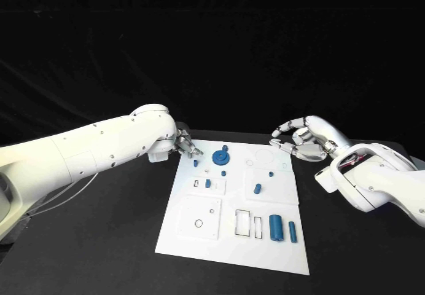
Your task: Assemble the parts on the task board
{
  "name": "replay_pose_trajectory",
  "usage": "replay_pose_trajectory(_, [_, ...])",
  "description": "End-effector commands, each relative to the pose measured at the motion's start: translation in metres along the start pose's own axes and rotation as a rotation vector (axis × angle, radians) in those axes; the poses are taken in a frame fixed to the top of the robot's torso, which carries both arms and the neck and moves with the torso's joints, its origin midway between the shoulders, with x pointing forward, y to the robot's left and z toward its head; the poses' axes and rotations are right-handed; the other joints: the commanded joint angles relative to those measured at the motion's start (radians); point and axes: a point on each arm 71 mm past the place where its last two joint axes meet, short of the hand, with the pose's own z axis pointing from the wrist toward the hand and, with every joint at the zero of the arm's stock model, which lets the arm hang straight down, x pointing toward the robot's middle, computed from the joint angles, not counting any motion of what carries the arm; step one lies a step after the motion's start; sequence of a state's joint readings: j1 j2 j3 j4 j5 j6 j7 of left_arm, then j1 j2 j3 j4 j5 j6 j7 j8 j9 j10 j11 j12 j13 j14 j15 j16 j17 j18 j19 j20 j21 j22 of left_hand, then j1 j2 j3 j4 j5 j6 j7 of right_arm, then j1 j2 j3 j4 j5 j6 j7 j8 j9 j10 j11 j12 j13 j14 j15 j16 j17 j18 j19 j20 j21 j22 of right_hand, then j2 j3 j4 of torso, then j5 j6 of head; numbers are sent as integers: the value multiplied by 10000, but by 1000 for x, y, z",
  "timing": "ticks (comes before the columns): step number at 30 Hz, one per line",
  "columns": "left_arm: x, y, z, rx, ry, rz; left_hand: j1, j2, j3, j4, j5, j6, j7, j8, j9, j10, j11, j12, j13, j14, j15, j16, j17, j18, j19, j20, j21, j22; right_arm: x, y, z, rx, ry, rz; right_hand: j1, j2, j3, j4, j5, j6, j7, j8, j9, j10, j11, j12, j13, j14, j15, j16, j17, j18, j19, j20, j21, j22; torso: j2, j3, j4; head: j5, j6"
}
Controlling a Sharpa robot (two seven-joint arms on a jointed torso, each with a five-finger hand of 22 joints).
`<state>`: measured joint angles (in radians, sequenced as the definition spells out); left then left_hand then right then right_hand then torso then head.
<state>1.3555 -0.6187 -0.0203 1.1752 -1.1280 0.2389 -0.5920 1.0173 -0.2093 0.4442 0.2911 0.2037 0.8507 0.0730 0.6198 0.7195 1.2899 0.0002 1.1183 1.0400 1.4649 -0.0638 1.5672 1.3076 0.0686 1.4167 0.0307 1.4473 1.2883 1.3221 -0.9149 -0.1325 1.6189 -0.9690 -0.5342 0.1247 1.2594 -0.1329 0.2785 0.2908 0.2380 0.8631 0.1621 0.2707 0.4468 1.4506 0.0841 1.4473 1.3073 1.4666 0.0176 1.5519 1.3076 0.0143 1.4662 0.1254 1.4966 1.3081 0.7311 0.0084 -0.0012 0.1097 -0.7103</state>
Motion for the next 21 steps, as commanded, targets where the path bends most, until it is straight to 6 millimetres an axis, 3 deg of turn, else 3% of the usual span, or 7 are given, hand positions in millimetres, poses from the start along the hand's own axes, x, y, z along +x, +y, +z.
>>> replay_pose_trajectory(1, [2, -4, 1, 120, 246, 273, 87, 5, -71, -3, 21, -44, 63, -43, -22, -52, 47, -29, -16, 1059, 76, 36, 2632, -72, -16, 88, -33, -9, 1, 1, 0, -57, 25, -35, -78, -2, -63, 2, -34, -32, -20, 31, 14, -6, -51, -32, 1309, 869, -88, -58, 1945, 90, 438, -84, -46, 2065, -5, -2, 15, -5, -13])
replay_pose_trajectory(21, [12, -6, 5, 208, 972, 343, 252, 120, -117, -12, 24, -16, 88, -106, -95, -107, 73, -49, -54, 1059, 104, 36, 2632, -68, -33, 118, -44, -19, 2, 1, 1, -76, 49, -31, -80, 5, -67, -4, -13, -32, -22, 38, 16, -3, -54, -29, 1311, 873, -89, -53, 1960, 87, 448, -85, -33, 2075, -15, 13, 11, 55, -45])
